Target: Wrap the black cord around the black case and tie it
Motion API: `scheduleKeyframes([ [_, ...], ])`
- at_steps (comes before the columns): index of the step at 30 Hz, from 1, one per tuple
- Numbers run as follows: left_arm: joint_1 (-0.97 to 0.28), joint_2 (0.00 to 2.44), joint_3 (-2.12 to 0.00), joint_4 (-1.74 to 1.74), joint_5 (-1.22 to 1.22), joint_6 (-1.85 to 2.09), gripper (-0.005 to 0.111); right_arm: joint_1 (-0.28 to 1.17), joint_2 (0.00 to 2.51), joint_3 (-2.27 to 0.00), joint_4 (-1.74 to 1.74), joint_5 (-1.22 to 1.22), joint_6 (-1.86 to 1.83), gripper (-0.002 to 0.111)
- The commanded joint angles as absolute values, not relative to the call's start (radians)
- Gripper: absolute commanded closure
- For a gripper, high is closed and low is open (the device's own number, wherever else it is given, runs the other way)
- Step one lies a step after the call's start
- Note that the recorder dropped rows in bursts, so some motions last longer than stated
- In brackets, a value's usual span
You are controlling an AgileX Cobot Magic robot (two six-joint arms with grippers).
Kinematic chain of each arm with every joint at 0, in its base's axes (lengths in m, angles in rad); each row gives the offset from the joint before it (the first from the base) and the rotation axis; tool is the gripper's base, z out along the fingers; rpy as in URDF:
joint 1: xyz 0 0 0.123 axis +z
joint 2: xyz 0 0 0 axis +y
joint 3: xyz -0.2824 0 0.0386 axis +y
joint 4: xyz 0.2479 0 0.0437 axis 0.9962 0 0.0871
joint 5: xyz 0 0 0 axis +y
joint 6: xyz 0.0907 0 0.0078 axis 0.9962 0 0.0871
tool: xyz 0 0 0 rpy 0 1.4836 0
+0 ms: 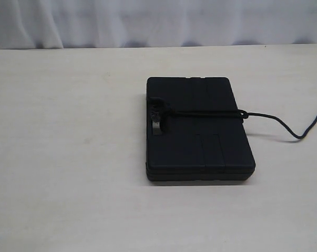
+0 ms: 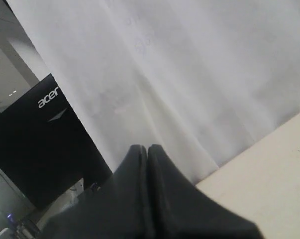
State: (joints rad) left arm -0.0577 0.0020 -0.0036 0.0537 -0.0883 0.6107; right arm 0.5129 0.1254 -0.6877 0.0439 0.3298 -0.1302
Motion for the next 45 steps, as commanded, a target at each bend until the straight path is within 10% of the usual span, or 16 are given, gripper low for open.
scheduleKeyframes([
  [1, -0.053, 0.000, 0.000, 0.043, -0.073, 0.604, 0.107, 0.515, 0.121, -0.683, 0.048, 0.337, -0.135, 0.104],
  [45, -0.053, 0.000, 0.000, 0.039, 0.304, 0.047, 0.107, 0.515, 0.121, -0.683, 0.044, 0.337, -0.135, 0.104],
])
